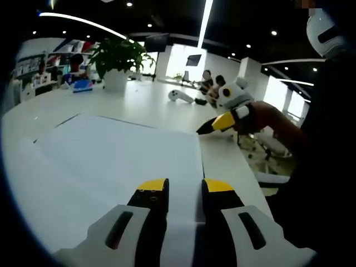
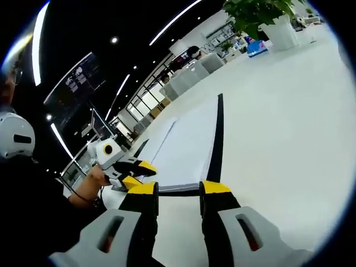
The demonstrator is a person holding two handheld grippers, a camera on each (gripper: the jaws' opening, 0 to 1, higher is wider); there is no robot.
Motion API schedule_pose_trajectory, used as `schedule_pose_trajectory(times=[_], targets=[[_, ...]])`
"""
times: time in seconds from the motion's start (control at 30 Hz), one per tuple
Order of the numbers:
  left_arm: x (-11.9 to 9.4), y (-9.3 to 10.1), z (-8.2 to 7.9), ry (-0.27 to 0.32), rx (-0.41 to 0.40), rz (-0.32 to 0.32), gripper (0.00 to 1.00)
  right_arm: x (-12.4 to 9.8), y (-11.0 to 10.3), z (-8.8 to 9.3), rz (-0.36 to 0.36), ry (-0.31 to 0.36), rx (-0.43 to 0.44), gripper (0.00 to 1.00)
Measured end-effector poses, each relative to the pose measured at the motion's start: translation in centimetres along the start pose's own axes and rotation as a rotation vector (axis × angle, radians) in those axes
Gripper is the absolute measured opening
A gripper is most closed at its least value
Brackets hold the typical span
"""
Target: Flip through the bound document one page at a time
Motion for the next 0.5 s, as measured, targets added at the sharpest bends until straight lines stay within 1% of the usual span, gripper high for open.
schedule_pose_trajectory(times=[0.13,0.23,0.37,0.5], targets=[[0.0,0.0,0.0,0.001,0.0,0.001,0.26,0.2,0.0,-0.1,-0.006,-0.002,-0.007,0.3],[0.0,0.0,0.0,0.002,0.0,0.002,0.26,0.4,0.2,0.0,-0.009,-0.007,0.007,0.3],[0.0,0.0,0.0,0.002,0.002,0.002,0.26,0.7,0.0,-0.2,-0.019,0.008,0.026,0.29],[0.0,0.0,0.0,0.003,0.003,0.002,0.26,1.5,0.0,-0.3,-0.01,-0.009,0.03,0.29]])
Point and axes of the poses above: the point that each gripper's makers call its tool centre point, and the gripper's own axes: x roughly forward along the fingers, y roughly to its right, z roughly out of its underside, the point moved 6 cm from there along -x, roughly backward along the fingers, and after that the axes turned 1 degree about z, right-handed, at the moved point
